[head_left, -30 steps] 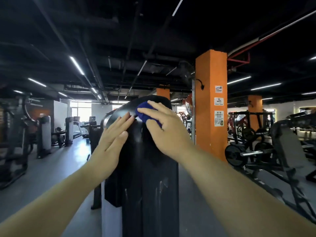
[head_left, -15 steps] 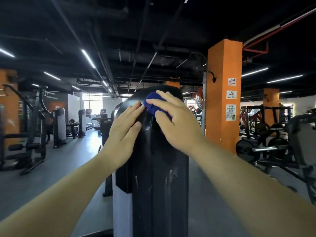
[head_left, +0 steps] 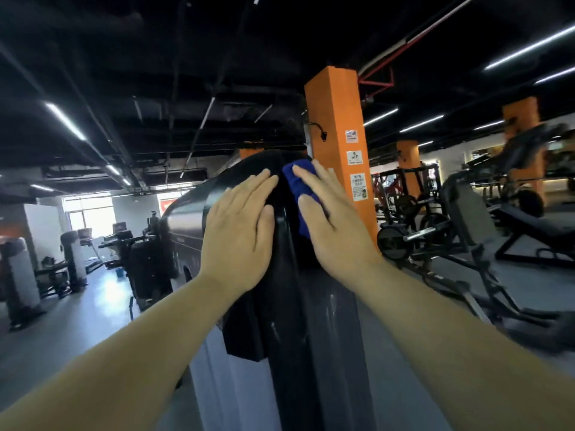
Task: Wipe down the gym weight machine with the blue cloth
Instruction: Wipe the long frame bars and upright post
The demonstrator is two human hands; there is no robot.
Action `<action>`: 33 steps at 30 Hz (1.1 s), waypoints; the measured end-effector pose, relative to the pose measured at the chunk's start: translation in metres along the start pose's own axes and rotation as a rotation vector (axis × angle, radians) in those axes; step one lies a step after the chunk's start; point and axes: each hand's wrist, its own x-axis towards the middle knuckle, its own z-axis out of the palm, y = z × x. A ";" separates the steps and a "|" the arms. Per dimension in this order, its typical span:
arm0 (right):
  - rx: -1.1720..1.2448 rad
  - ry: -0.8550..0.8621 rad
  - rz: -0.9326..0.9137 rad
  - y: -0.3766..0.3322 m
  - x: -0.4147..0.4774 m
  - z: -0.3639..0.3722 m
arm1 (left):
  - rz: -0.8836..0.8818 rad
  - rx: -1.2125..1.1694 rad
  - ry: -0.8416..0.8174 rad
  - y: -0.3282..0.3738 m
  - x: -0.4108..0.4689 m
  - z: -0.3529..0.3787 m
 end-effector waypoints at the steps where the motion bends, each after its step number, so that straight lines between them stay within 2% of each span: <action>1: -0.037 0.043 -0.021 0.004 -0.021 0.006 | 0.014 0.019 0.014 0.000 -0.002 0.003; 5: -0.077 0.071 0.041 0.012 -0.077 0.030 | 0.054 0.057 0.065 -0.004 -0.005 0.011; 8: -0.080 0.081 0.067 0.006 -0.048 0.026 | 0.085 0.072 0.098 -0.008 -0.006 0.014; 12: 0.096 0.181 0.181 -0.007 -0.001 0.009 | 0.097 0.067 0.103 -0.006 -0.004 0.012; 16: 0.134 0.328 0.211 0.002 -0.069 0.047 | 0.182 0.099 0.099 -0.010 -0.009 0.013; 19: 0.115 0.360 0.270 0.002 -0.110 0.065 | 0.243 0.133 0.104 -0.013 -0.013 0.015; 22: 0.147 0.327 0.323 -0.004 -0.070 0.044 | 0.286 0.150 0.112 -0.010 -0.013 0.015; 26: 0.127 0.291 0.235 -0.007 -0.031 0.026 | 0.376 0.190 0.111 -0.013 -0.015 0.013; 29: 0.145 0.359 0.222 0.013 -0.081 0.045 | 0.472 0.238 0.101 -0.016 -0.020 0.014; 33: 0.149 0.462 0.434 0.033 -0.164 0.074 | 0.592 0.294 0.072 -0.017 -0.023 0.015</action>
